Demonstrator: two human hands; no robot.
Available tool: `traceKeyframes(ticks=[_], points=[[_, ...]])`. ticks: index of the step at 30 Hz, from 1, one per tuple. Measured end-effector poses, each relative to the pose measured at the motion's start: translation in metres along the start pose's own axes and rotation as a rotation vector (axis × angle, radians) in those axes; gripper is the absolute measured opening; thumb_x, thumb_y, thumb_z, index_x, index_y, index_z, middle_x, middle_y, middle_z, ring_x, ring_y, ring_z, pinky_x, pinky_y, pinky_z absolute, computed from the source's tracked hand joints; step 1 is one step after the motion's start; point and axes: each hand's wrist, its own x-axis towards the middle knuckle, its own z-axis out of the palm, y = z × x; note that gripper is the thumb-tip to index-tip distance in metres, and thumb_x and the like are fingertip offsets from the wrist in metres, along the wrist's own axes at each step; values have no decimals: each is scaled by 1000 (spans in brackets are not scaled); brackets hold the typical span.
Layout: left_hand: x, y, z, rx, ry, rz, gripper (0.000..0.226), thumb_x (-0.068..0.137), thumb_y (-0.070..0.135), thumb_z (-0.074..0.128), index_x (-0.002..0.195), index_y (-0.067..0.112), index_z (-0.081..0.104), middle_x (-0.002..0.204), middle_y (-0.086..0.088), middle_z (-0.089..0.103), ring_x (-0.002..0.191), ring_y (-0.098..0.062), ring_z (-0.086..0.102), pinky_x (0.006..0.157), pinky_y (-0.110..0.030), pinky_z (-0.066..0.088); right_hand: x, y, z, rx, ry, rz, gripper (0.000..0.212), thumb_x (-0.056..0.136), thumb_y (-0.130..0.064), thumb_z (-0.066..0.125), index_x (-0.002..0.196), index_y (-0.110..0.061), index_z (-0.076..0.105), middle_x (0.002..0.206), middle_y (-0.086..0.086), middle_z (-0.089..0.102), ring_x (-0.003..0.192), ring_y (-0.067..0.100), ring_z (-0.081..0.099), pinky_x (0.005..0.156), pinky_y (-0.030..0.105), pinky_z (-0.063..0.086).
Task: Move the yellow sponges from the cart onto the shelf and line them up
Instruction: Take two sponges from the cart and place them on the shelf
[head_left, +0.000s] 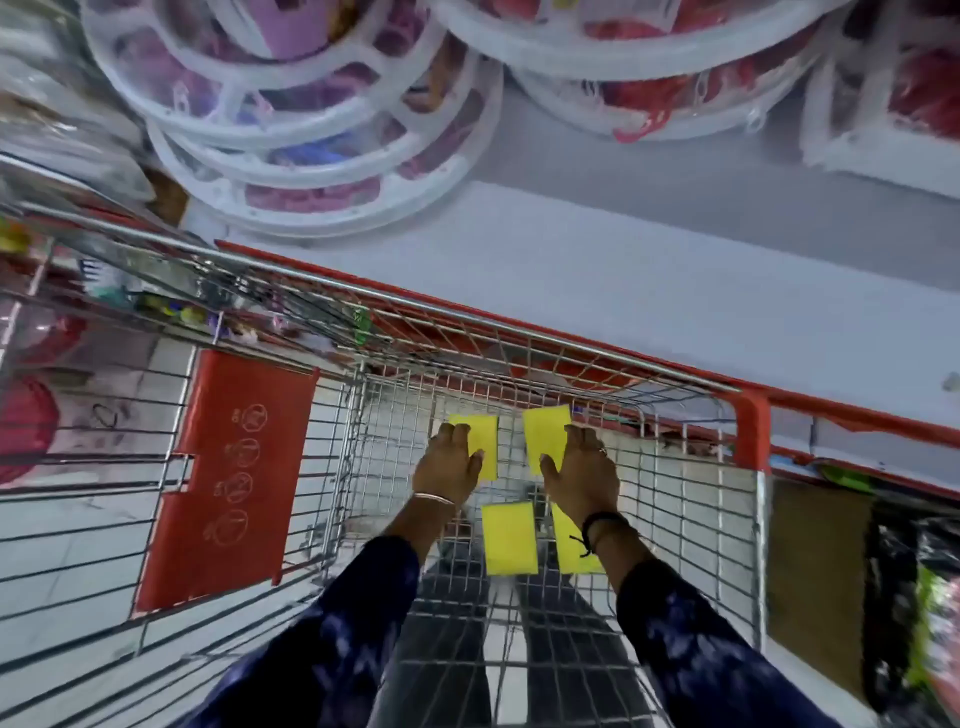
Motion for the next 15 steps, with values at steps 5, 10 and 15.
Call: traceKeyframes(ticks=[5, 10, 15], points=[[30, -2, 23, -78, 14, -257, 88, 83, 47, 62, 151, 17, 15, 153, -20, 17, 135, -42, 31, 102, -52, 43, 36, 2, 17, -39, -23, 92, 93, 89, -52, 55, 153, -5, 6, 160, 19, 14, 143, 37, 27, 111, 48, 36], [47, 2, 40, -110, 29, -274, 97, 74, 40, 73, 149, 14, 18, 149, -23, 20, 132, -42, 37, 100, -48, 46, 53, -1, 37, 8, 36, 82, 102, 83, -53, 61, 153, -8, 2, 158, 22, 16, 143, 40, 26, 110, 48, 38], [45, 6, 38, -112, 50, -285, 90, 73, 32, 75, 145, 12, 24, 145, -23, 25, 128, -42, 40, 96, -47, 48, 53, 2, 36, 12, 57, 63, 93, 81, -45, 65, 152, -17, 13, 152, 21, 25, 134, 42, 37, 94, 47, 50]])
